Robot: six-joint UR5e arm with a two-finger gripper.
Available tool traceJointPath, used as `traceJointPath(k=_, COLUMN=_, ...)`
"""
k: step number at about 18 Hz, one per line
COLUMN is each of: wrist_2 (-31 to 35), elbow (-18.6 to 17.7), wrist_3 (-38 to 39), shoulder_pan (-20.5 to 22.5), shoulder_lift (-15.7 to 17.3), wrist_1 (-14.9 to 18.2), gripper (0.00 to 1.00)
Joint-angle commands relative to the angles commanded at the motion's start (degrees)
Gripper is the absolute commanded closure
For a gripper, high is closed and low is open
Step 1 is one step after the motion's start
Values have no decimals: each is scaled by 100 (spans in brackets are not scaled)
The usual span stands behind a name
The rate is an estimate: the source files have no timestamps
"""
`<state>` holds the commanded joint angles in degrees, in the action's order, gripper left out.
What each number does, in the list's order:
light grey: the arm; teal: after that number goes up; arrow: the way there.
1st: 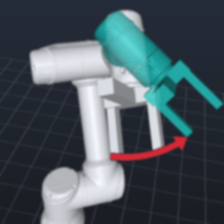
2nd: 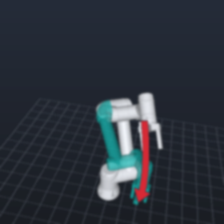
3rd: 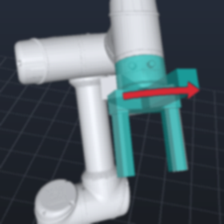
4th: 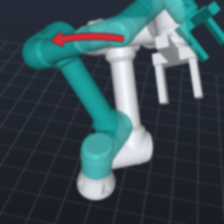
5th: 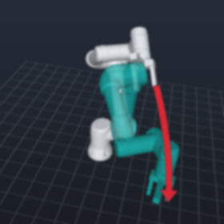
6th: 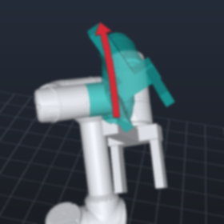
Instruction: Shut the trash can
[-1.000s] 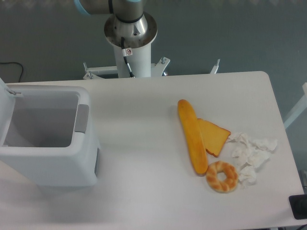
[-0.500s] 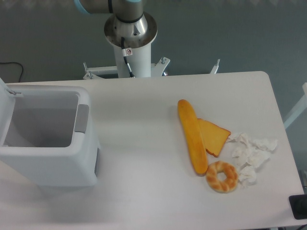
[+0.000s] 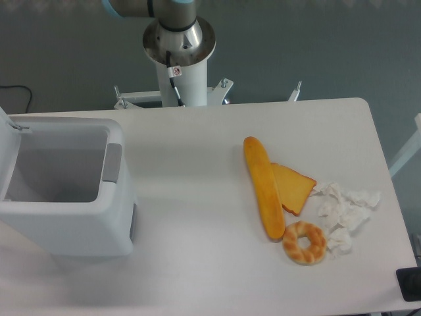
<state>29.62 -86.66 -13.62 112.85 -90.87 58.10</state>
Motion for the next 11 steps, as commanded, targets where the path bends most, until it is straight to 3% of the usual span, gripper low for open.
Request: traceJointPath(k=11, wrist_2=26, elbow=140, wrist_3=-18, shoulder_pan=-44, shoulder_lift=-343, wrist_1=-124, gripper=0)
